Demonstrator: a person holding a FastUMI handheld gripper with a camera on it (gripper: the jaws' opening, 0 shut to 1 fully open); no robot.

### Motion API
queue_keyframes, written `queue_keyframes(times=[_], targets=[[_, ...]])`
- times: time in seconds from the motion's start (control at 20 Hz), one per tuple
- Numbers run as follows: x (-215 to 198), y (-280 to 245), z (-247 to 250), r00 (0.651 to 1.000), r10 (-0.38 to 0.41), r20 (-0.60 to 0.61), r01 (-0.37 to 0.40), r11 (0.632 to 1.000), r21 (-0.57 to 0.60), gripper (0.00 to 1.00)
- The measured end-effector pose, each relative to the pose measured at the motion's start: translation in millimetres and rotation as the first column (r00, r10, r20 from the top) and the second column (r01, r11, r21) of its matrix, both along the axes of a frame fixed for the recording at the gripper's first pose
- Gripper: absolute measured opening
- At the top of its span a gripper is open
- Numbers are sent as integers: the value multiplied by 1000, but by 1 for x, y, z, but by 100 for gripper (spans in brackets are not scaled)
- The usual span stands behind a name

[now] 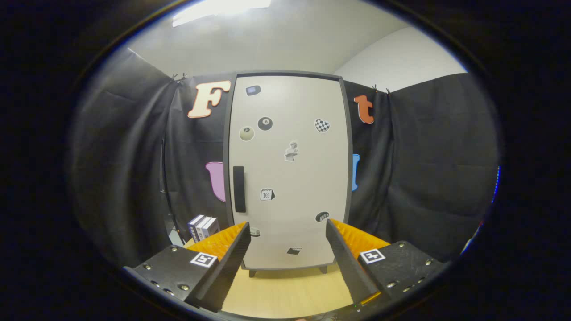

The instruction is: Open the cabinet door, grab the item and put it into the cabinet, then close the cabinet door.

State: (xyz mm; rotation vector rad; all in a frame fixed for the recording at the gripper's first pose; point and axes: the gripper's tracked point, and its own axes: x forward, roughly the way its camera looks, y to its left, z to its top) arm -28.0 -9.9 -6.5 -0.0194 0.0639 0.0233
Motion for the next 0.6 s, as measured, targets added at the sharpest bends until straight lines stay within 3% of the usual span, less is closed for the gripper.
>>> queue_keyframes(times=[0.6], targets=[[5, -24, 5, 1000, 11, -13, -11, 1000, 19, 100]])
